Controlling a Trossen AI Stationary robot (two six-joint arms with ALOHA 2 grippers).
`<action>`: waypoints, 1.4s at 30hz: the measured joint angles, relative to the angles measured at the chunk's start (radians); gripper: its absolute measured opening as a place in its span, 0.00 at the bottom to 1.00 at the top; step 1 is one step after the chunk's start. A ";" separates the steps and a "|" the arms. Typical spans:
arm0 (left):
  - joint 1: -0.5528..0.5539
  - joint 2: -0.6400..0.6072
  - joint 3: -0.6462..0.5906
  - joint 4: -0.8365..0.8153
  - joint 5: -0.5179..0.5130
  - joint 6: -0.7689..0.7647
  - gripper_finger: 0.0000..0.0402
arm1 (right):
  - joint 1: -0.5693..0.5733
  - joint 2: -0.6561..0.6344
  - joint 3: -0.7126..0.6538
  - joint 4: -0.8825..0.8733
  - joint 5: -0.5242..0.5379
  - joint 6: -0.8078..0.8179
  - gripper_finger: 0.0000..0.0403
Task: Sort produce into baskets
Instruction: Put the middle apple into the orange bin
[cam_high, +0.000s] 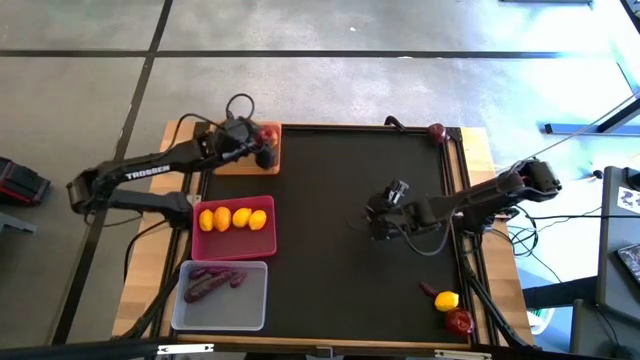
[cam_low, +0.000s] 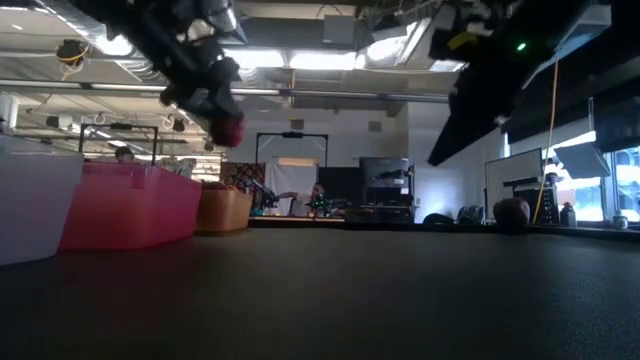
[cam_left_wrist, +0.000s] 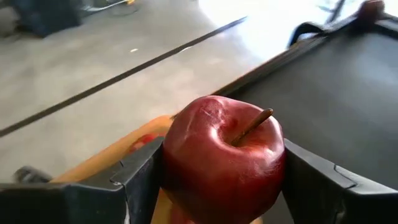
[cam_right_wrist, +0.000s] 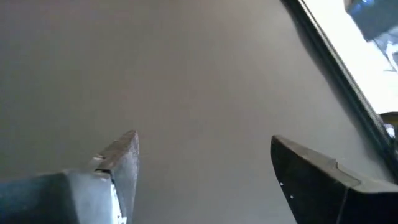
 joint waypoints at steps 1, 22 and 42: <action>0.025 0.000 -0.013 0.001 0.000 -0.001 0.68 | -0.020 0.005 0.000 0.000 0.000 -0.015 0.72; 0.365 0.162 -0.189 0.224 0.060 -0.019 0.68 | -0.284 0.144 0.000 0.165 -0.144 -0.275 0.72; 0.381 0.294 -0.189 0.281 0.066 -0.004 0.78 | -0.281 0.144 0.000 0.178 -0.161 -0.275 0.72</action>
